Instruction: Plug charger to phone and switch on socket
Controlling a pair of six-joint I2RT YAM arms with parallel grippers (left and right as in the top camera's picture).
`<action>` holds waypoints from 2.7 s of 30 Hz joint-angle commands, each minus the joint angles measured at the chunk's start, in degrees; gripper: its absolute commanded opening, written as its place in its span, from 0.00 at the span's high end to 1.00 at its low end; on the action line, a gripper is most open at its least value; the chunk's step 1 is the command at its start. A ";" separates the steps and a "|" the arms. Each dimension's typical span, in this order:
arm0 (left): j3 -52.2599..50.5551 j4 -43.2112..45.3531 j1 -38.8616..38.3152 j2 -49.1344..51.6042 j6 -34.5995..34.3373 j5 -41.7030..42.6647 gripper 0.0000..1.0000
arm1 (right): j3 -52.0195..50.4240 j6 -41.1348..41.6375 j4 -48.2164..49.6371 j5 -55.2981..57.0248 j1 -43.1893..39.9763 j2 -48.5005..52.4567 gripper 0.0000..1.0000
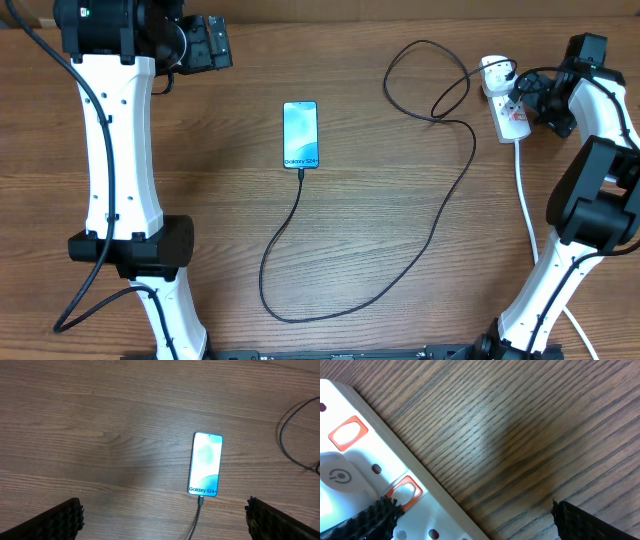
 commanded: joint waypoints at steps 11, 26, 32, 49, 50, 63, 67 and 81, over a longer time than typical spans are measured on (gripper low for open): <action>0.11 0.04 -0.37 0.37 -0.79 -0.79 0.00 | 4.42 2.82 -2.51 -6.75 -2.75 2.12 0.00; 0.11 0.04 -0.37 0.37 -0.79 -0.79 0.00 | 4.28 3.02 -0.42 -9.35 -3.17 2.16 0.00; 0.11 0.04 -0.37 0.37 -0.79 -0.79 0.00 | 4.11 3.02 -1.03 -2.86 -2.82 2.16 0.00; 0.11 0.04 -0.37 0.37 -0.79 -0.79 0.00 | 3.89 2.93 -1.49 -3.10 -1.38 2.64 0.00; 0.11 0.04 -0.37 0.37 -0.79 -0.79 0.00 | 3.89 2.93 -1.75 -3.08 -1.38 2.80 0.00; 0.11 0.04 -0.37 0.37 -0.79 -0.79 0.00 | 3.91 3.30 -0.98 -2.93 -1.51 3.02 0.00; 0.11 0.04 -0.37 0.37 -0.79 -0.79 0.00 | 3.91 4.72 -0.31 -8.15 -2.21 3.04 0.00; 0.11 0.04 -0.37 0.37 -0.79 -0.79 0.00 | 3.91 5.79 0.09 -8.57 -2.93 3.04 0.00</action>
